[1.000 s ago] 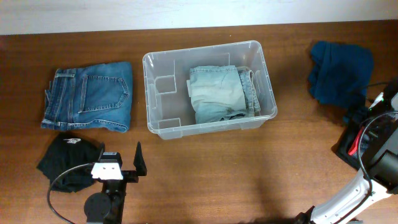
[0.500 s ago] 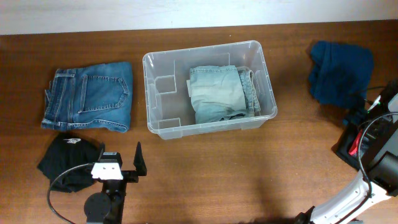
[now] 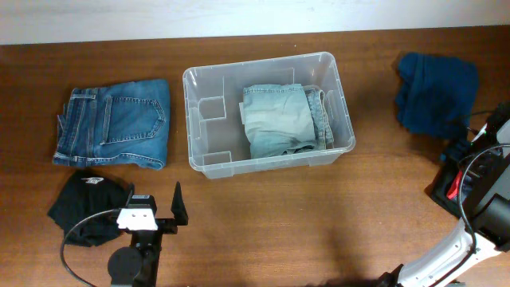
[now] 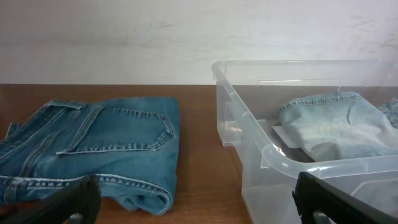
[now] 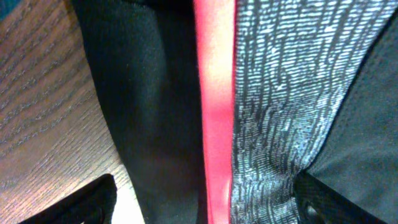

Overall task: Pack container
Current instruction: 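Descend and grasp the black-and-red garment with the right gripper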

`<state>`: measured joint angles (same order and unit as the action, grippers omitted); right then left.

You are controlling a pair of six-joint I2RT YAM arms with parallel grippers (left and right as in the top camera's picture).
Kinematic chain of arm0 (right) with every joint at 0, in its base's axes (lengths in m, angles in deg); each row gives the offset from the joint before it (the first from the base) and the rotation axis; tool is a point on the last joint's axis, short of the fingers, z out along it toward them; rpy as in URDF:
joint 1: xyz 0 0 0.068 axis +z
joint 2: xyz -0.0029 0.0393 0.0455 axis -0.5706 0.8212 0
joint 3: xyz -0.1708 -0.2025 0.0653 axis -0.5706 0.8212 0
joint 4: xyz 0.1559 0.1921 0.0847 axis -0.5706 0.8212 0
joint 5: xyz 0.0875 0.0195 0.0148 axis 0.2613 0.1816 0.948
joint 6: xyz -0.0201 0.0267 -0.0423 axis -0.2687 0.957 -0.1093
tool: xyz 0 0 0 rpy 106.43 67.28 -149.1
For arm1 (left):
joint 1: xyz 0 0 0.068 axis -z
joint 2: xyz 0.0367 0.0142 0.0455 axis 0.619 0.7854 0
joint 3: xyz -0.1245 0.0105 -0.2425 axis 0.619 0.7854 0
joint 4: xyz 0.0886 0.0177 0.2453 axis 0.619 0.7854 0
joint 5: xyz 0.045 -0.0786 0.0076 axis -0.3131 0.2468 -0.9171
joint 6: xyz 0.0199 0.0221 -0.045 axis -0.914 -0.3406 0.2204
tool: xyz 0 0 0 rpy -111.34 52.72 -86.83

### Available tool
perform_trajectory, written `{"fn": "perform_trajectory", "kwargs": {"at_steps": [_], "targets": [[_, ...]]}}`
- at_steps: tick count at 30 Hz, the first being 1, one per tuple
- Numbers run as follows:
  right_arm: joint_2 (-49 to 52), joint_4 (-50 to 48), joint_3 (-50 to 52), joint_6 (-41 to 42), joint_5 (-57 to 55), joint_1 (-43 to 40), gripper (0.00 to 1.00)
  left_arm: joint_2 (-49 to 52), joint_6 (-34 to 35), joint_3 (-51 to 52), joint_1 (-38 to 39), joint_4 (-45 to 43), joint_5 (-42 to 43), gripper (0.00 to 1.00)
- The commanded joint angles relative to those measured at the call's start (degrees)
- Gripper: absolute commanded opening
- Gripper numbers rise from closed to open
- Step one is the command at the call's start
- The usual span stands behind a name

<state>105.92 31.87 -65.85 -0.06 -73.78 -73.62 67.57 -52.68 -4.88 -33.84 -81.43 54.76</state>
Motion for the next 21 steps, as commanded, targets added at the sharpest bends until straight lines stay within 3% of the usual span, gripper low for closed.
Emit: {"fn": "perform_trajectory", "kwargs": {"at_steps": [1, 9, 12, 16, 19, 20, 21], "targets": [[1.09, 0.22, 2.23, 0.61, 2.01, 0.20, 0.86, -0.39, -0.90, 0.42, -0.22, -0.13, 0.48, 0.99], [1.27, -3.58, 5.95, 0.63, -0.90, 2.05, 0.83, -0.39, -0.90, 0.42, -0.24, -0.13, 0.48, 0.99], [1.31, -5.66, 8.17, 0.63, -2.29, 2.19, 0.89, -0.39, -0.90, 0.42, -0.22, -0.13, 0.48, 0.99], [1.31, -5.70, 8.28, 0.66, -2.45, 2.12, 0.88, -0.39, -0.90, 0.42, -0.24, -0.13, 0.48, 0.99], [1.31, -5.64, 8.28, 1.33, -2.43, 2.12, 0.76, -0.39, -0.90, 0.42, -0.24, -0.13, 0.46, 1.00], [1.31, -5.62, 8.28, 2.12, -2.40, 2.12, 0.70, -0.39, -0.90, 0.42, -0.24, -0.13, 0.46, 0.99], [1.31, -5.55, 8.28, 2.16, -2.16, 2.12, 0.57, -0.39, -0.90, 0.42, -0.24, -0.13, 0.48, 0.99]]}}
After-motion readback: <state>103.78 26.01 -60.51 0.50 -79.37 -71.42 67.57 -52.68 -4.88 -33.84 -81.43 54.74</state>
